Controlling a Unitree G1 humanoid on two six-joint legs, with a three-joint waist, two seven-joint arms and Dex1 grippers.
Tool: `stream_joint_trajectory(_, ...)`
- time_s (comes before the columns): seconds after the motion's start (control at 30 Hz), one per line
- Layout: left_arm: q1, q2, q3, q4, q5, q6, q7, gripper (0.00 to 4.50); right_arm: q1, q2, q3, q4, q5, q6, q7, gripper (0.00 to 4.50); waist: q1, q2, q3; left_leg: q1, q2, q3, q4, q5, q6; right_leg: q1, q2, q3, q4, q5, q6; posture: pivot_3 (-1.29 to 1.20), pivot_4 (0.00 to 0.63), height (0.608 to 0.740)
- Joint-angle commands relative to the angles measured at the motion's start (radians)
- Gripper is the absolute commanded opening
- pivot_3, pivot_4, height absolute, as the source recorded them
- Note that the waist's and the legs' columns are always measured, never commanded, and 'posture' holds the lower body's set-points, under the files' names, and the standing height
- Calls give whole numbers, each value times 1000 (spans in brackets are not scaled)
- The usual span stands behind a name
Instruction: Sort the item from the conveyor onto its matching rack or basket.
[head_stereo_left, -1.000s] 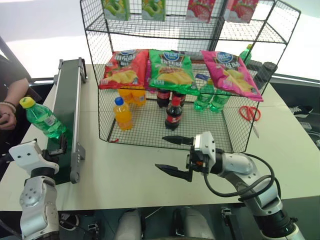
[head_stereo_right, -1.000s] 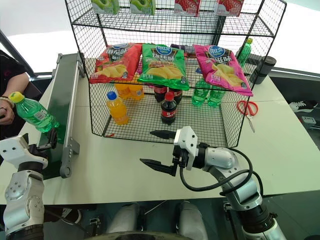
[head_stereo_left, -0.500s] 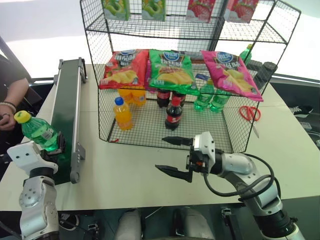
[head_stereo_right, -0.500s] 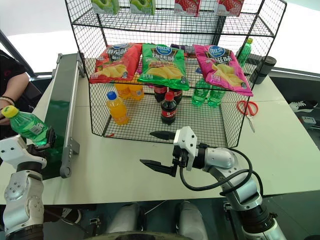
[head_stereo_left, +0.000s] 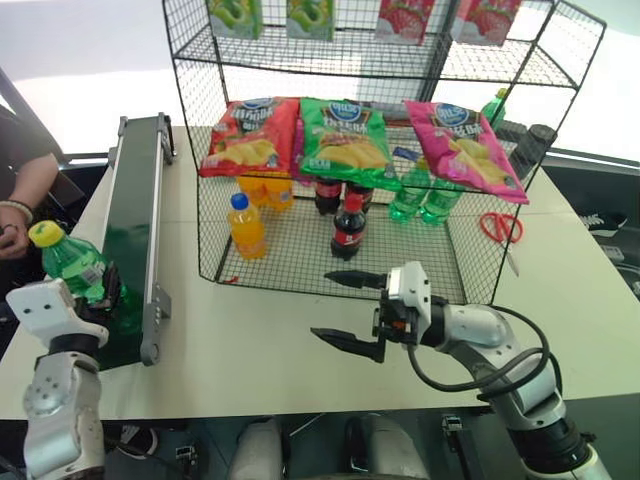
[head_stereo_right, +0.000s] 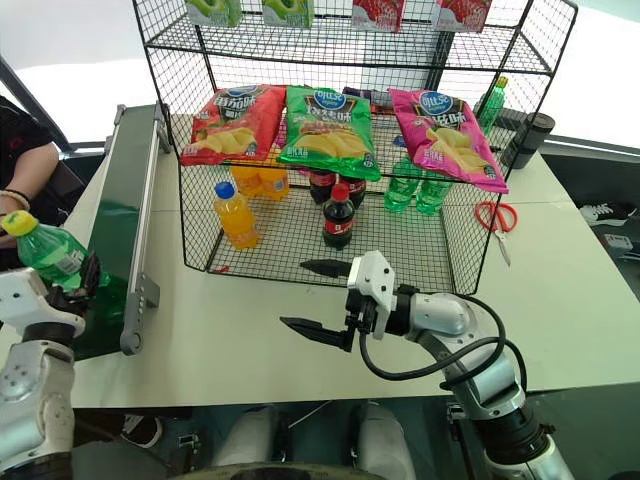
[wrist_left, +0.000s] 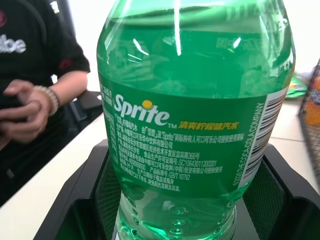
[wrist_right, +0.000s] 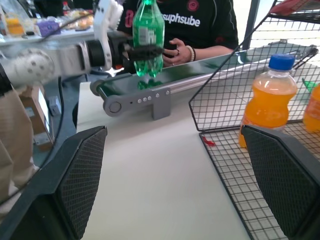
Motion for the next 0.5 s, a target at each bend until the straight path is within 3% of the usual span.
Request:
stream_joint_trajectory(0.03,1,93,-41,-183,-85,43,-142,2810,-40,-2,-60,-16,38,-3,-11,4500,0,1,1,0,0,0,0,0,0,0,0,0,-1,0,0,0,150,736)
stream_joint_trajectory(0.27,-76,199,-321,-291,-133,194,-356,2810,-86,-14,-75,-48,90,83,-30,4500,-1,6,4,0,-2,1,0,0,0,1,0,1,-2,0,0,0,150,736)
stream_joint_trajectory(0.5,-318,84,-618,-145,-28,149,-482,2810,-126,15,-65,-79,115,144,-91,4500,-1,6,3,1,-1,1,-1,0,0,1,4,0,-1,0,0,0,150,736)
